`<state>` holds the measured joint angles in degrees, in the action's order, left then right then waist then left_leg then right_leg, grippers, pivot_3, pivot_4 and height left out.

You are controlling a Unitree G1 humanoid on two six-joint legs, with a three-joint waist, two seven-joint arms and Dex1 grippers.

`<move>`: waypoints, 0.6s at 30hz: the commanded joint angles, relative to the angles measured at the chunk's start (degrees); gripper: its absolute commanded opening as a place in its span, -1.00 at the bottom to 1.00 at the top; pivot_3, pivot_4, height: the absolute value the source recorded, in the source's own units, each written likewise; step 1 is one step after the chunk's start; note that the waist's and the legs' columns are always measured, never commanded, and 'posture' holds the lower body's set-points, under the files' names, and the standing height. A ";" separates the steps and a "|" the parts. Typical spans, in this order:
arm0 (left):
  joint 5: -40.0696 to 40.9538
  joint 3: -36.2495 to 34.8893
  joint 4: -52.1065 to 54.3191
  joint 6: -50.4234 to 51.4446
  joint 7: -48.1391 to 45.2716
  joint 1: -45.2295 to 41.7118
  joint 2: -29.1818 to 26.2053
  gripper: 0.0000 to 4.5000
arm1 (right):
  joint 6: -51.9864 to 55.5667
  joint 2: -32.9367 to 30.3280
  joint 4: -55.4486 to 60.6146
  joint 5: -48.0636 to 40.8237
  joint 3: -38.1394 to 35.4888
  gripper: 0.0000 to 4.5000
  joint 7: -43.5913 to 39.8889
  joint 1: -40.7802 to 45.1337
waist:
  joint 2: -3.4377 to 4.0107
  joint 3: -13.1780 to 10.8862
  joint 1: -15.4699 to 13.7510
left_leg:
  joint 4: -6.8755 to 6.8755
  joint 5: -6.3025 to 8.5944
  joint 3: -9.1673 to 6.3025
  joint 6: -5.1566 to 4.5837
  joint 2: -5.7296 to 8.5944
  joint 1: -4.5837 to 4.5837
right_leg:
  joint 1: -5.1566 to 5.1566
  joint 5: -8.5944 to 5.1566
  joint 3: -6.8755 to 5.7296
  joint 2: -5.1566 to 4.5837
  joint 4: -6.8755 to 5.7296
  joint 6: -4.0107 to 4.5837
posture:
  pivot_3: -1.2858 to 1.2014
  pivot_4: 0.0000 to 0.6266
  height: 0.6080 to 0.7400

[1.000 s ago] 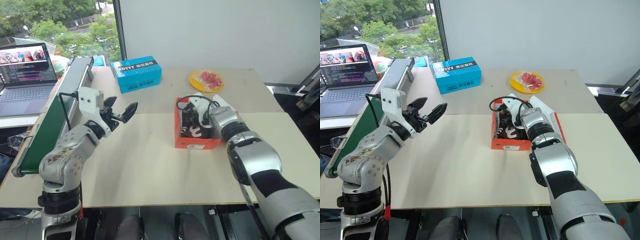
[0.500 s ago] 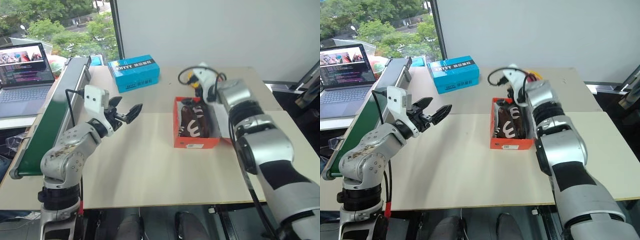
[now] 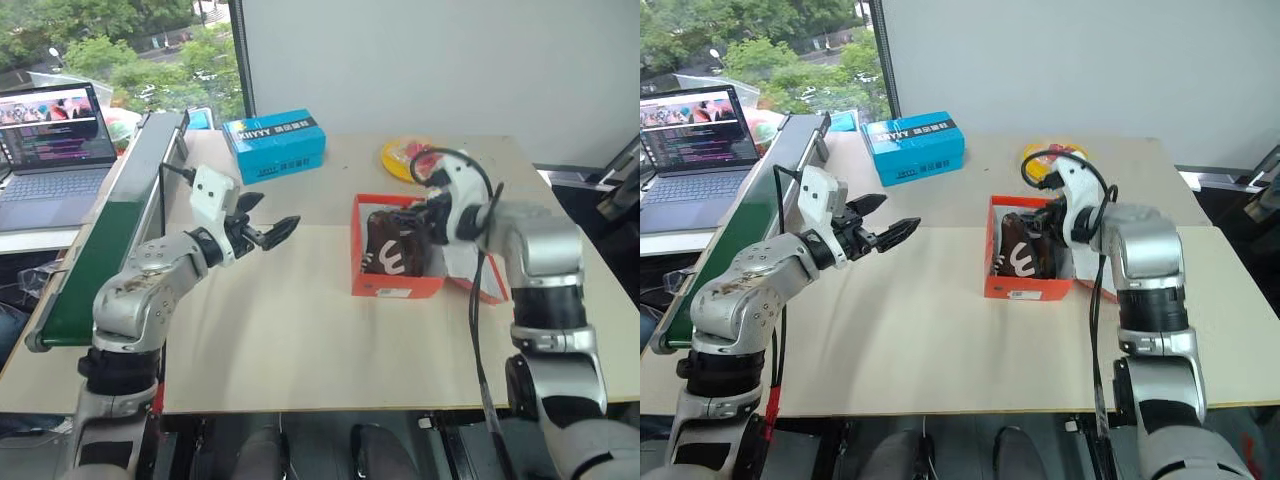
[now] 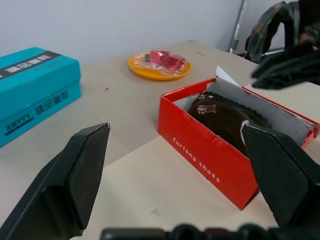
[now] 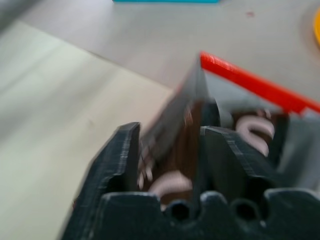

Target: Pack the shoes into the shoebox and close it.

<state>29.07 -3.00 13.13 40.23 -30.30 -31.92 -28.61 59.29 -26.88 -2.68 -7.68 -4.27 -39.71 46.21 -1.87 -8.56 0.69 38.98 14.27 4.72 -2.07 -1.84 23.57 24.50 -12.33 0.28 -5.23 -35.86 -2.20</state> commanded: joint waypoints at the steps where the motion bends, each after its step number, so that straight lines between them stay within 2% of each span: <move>1: -1.22 0.92 -0.66 -2.87 -1.51 -2.51 0.65 1.00 | -5.94 0.67 1.54 -1.21 -2.70 -0.70 3.10 -0.48 | 0.00 0.00 0.19 | -0.01 0.00 0.02 0.00 0.00 -0.05 | 0.00 0.00 0.05 0.02 0.02 0.00 | 0.03 -0.52 1.00; 3: -1.70 1.65 -1.04 -3.27 -1.89 -2.89 1.10 1.00 | -10.88 1.10 -2.96 0.12 -0.97 -0.99 4.36 -0.80 | 0.00 0.00 0.28 | -0.03 0.00 0.02 0.00 -0.02 -0.09 | 0.00 0.00 0.09 0.07 0.01 0.00 | 0.03 -0.52 1.00; 10: -1.56 0.76 1.08 -1.83 -2.81 -1.49 -0.16 1.00 | -23.74 3.07 -16.94 2.18 3.35 -0.99 5.25 2.08 | -0.01 0.00 0.29 | -0.03 0.00 0.08 0.00 -0.02 -0.10 | -0.02 0.00 0.13 0.08 0.02 0.00 | 0.03 -0.52 1.00; 18: -0.91 0.20 4.99 0.60 -2.47 -0.14 -1.58 1.00 | -36.88 5.77 -39.13 5.77 6.92 -0.99 5.29 7.85 | -0.01 0.00 0.33 | -0.03 0.00 0.07 0.00 -0.04 -0.12 | -0.03 0.00 0.14 0.08 0.01 -0.01 | 0.03 -0.52 1.00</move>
<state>27.33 -1.40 15.23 40.37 -32.72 -31.75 -29.52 25.32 -21.29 -38.34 -2.86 2.07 -34.72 52.81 -1.88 -8.57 1.02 38.94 14.27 4.80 -2.06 -1.88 23.41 24.43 -12.33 0.42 -5.15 -35.85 -2.20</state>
